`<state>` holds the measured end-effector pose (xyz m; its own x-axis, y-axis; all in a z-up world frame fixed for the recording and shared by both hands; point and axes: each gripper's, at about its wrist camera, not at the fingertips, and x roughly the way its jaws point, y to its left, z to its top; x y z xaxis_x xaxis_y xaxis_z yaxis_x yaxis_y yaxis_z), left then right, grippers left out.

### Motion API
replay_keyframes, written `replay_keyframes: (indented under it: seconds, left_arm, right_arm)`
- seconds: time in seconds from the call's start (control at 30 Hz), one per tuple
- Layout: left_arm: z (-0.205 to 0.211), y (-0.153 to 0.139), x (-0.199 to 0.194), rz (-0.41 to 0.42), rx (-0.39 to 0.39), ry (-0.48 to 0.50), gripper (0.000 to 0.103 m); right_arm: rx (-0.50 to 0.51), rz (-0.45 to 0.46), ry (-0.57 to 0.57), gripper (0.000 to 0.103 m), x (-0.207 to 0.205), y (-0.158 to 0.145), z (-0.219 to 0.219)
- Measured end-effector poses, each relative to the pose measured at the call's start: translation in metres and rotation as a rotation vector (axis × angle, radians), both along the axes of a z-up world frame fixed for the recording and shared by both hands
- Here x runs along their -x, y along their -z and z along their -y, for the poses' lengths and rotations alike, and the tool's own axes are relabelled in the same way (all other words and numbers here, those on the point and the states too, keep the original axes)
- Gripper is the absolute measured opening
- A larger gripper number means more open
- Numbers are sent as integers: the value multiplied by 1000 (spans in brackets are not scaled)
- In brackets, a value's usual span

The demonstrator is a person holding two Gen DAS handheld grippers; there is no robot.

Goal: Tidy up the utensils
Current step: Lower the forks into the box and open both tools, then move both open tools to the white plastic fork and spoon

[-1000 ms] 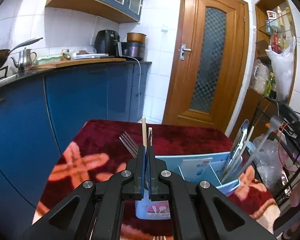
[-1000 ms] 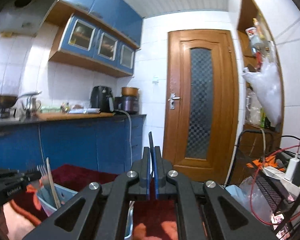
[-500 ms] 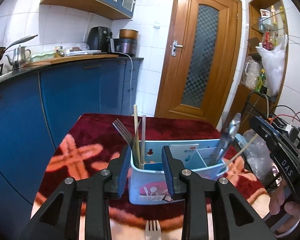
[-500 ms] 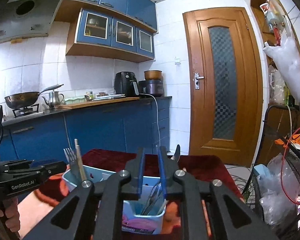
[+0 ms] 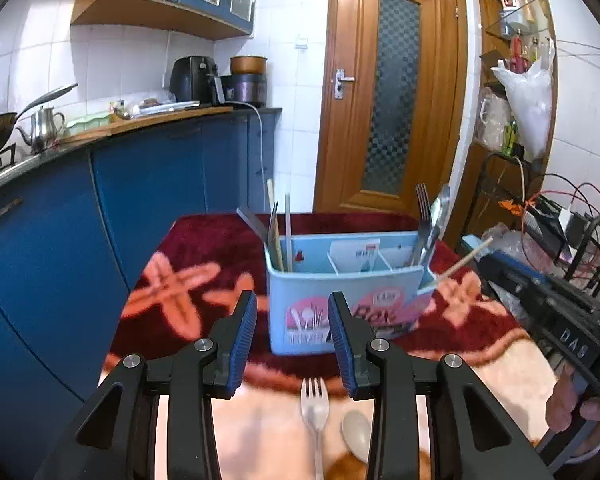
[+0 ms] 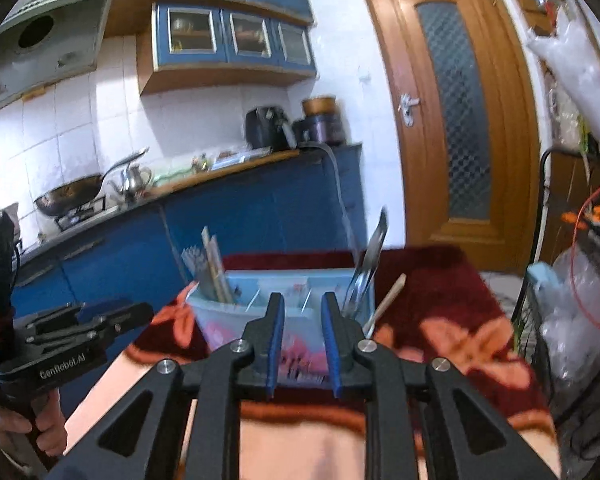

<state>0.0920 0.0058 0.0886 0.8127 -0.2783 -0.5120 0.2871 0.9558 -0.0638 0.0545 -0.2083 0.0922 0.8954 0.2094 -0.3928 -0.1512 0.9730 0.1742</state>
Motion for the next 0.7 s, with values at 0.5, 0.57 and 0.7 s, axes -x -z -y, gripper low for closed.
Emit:
replay_keyframes:
  seconds: [0.5, 0.57, 0.7]
  left_arm:
    - [-32, 41, 14, -130, -53, -89, 38]
    - [-37, 47, 16, -138, -57, -107, 38]
    - [-44, 59, 16, -166, -57, -127, 38]
  right_arm:
    - [18, -240, -108, 29, 10, 53, -37]
    - [23, -261, -116, 31, 10, 60, -42]
    - [24, -315, -136, 33, 8, 73, -51]
